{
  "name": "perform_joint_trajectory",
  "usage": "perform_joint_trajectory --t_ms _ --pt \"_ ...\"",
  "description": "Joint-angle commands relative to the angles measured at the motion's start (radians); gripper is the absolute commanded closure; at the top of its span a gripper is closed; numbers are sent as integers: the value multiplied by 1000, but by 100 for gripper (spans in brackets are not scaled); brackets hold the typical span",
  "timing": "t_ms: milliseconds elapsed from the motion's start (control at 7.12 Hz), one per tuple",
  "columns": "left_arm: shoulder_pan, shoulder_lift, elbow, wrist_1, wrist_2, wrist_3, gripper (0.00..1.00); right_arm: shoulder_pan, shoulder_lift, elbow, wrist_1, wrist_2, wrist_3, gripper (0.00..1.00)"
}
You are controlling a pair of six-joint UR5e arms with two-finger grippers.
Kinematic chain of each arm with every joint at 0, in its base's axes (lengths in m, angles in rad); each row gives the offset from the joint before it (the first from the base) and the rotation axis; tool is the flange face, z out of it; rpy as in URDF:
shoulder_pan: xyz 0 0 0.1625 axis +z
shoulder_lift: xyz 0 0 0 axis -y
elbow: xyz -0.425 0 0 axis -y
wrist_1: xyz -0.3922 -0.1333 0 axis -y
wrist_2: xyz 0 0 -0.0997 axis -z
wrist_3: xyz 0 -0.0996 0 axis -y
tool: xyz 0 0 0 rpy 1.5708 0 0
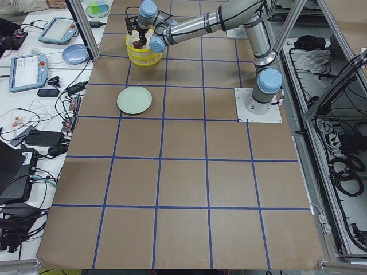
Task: Stack buns with steamer
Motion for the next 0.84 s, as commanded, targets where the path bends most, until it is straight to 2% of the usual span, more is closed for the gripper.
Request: perform_joint_trajectory --t_ms 0,140,281,421,561,702 --pt "29 41 10 -94 21 117 0 -3 0 3 -2 -8 2 0" --pt "117 70 21 -230 102 253 0 -3 -3 3 -2 0 10 0" --pt "186 113 22 -347 139 385 0 -1 -7 4 1 5 11 0" --pt "213 165 24 -468 229 502 0 0 -11 6 1 6 11 0" --pt "225 223 24 -597 274 532 0 0 -8 3 -15 11 14 0" --pt "237 283 24 -663 304 535 0 0 -3 4 -72 12 17 0"
